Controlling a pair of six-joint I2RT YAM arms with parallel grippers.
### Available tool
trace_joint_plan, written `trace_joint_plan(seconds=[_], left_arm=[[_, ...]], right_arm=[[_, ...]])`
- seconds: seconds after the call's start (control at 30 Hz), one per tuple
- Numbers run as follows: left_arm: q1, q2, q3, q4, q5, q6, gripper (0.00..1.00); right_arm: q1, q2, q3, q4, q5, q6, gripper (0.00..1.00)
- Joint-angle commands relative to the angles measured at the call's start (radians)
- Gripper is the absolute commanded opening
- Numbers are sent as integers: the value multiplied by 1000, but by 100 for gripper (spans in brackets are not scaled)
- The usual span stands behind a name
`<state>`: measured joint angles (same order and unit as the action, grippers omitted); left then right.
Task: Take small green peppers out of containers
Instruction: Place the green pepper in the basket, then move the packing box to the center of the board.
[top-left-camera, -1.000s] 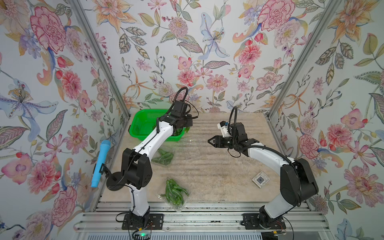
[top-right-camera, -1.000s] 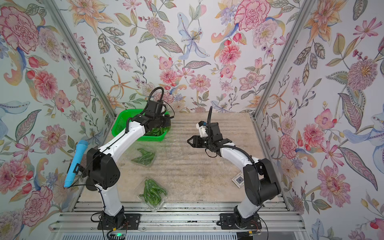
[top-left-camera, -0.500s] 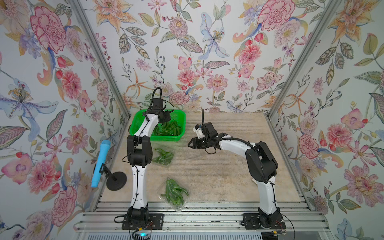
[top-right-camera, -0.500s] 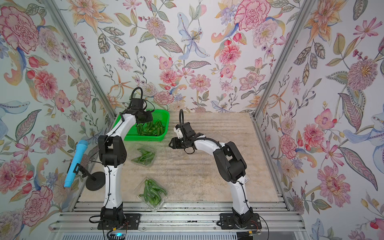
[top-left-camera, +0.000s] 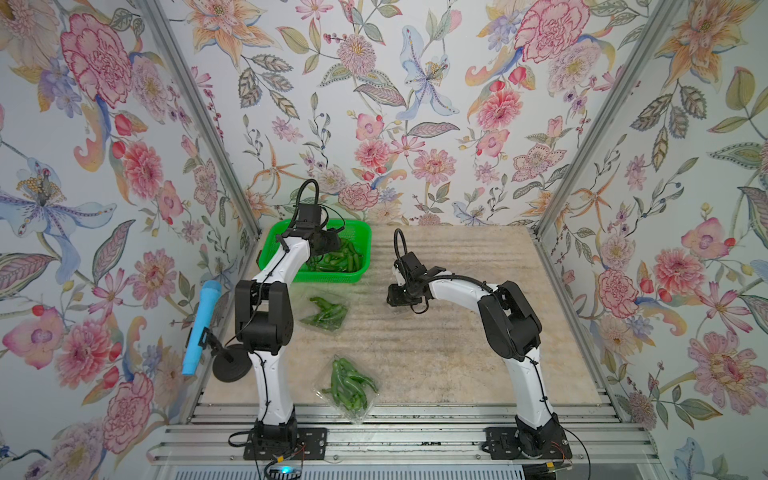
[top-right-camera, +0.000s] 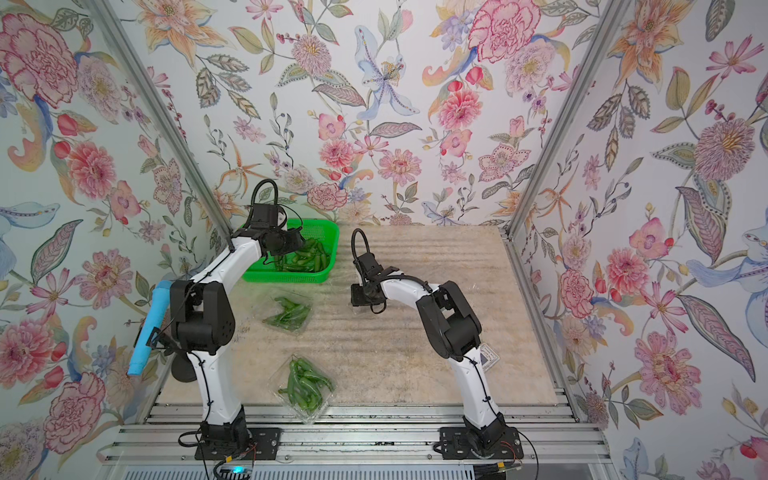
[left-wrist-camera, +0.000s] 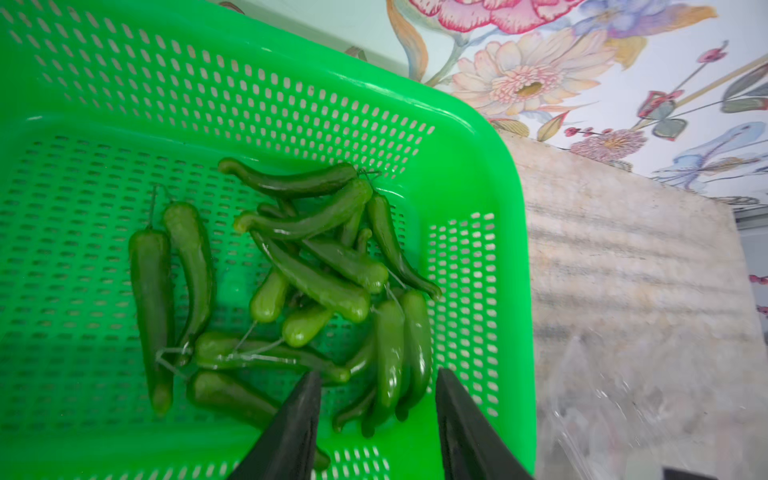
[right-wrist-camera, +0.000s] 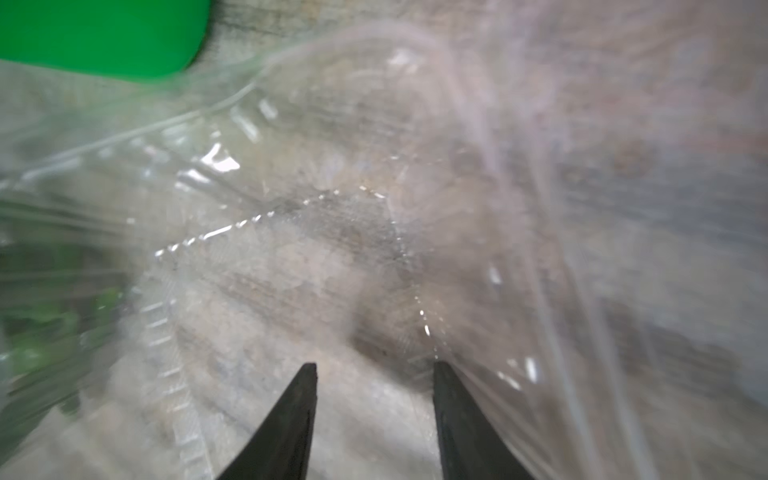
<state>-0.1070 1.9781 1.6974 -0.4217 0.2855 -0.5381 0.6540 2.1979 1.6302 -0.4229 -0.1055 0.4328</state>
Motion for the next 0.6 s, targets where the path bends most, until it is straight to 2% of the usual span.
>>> trace_joint_plan(seconds=[0.0, 0.3, 0.43, 0.57], left_arm=[[-11, -138, -141, 79, 15, -28, 48], [-15, -470, -474, 45, 11, -36, 49], [-17, -548, -585, 19, 24, -34, 49], [-17, -607, -657, -21, 76, 0, 49]], right_arm=[[-47, -14, 17, -143, 172, -33, 49], [-141, -62, -11, -221, 326, -87, 50], [-147, -110, -17, -210, 314, -132, 54], [-103, -226, -77, -79, 210, -178, 61]])
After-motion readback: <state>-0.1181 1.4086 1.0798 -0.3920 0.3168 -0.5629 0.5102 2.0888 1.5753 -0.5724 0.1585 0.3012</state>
